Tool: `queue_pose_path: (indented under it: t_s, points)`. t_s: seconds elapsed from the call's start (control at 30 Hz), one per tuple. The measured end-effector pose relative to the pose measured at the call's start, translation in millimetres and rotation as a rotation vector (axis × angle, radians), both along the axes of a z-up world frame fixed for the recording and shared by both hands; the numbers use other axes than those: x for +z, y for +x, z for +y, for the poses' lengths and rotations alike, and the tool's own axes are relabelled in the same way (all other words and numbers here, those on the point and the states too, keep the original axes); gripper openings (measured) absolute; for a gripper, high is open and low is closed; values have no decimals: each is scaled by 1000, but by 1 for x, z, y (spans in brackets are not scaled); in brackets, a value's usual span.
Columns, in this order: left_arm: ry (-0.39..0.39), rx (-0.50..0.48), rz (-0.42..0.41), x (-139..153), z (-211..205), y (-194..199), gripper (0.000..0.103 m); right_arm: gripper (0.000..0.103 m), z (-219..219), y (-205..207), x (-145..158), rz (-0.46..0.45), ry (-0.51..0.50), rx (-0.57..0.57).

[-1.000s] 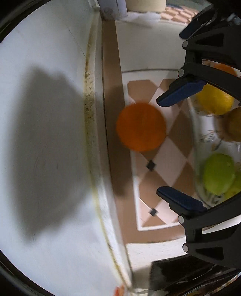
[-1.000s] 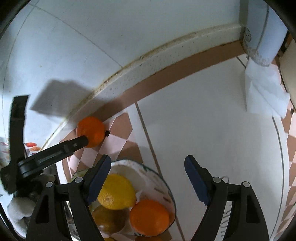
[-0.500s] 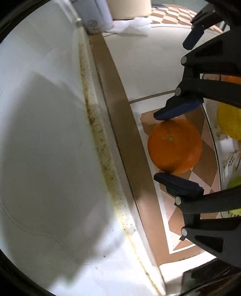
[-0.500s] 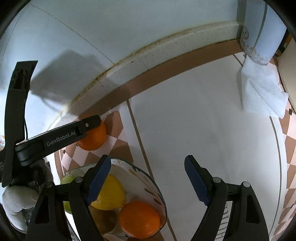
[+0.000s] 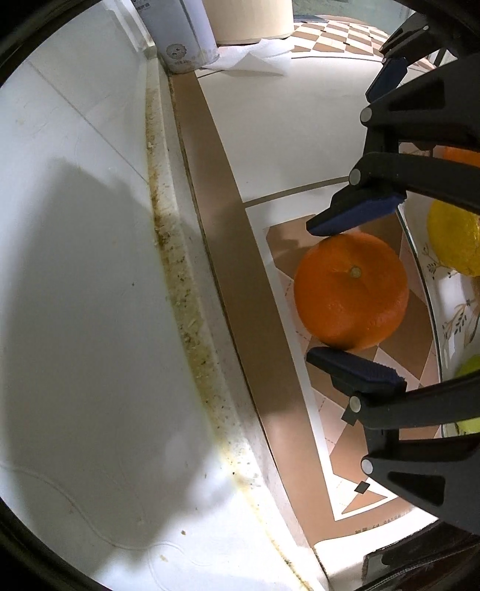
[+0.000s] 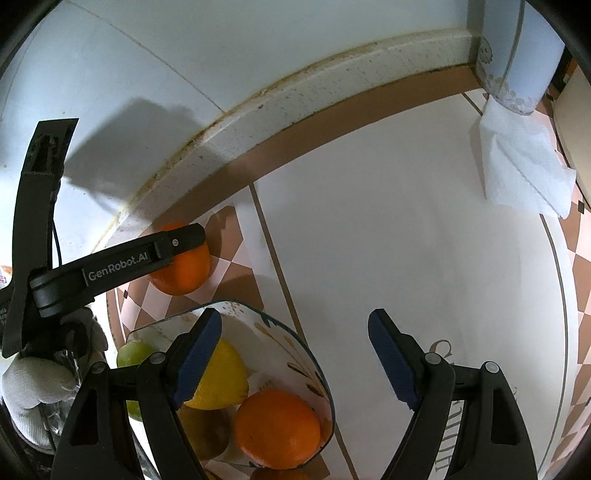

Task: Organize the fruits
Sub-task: 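Grasp the orange beyond the plate with the left tool and lower it onto the plate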

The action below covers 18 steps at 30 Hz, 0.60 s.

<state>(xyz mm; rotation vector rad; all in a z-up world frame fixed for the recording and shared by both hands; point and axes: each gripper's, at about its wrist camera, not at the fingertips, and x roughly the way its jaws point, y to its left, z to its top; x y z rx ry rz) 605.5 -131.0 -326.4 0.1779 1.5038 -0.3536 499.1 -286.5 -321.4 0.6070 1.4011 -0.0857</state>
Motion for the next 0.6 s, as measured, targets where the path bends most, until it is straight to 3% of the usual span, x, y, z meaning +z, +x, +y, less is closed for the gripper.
queue_pose_path:
  t_s: [0.13,0.27,0.43,0.6]
  points:
    - [12,8,30,-8,3,-3,63,84,-1,-2,-3,8,5,-4]
    - [31,28,3,-6,9,-7,61,84,-2,-5,1,-1,-2,-4]
    - [-54,45,-4,24,23,-18,60,84,-9,-10,7,-18,10,-11]
    - [-69,23,-4,53,37,-41,59,84,-11,-18,13,-26,28,-4]
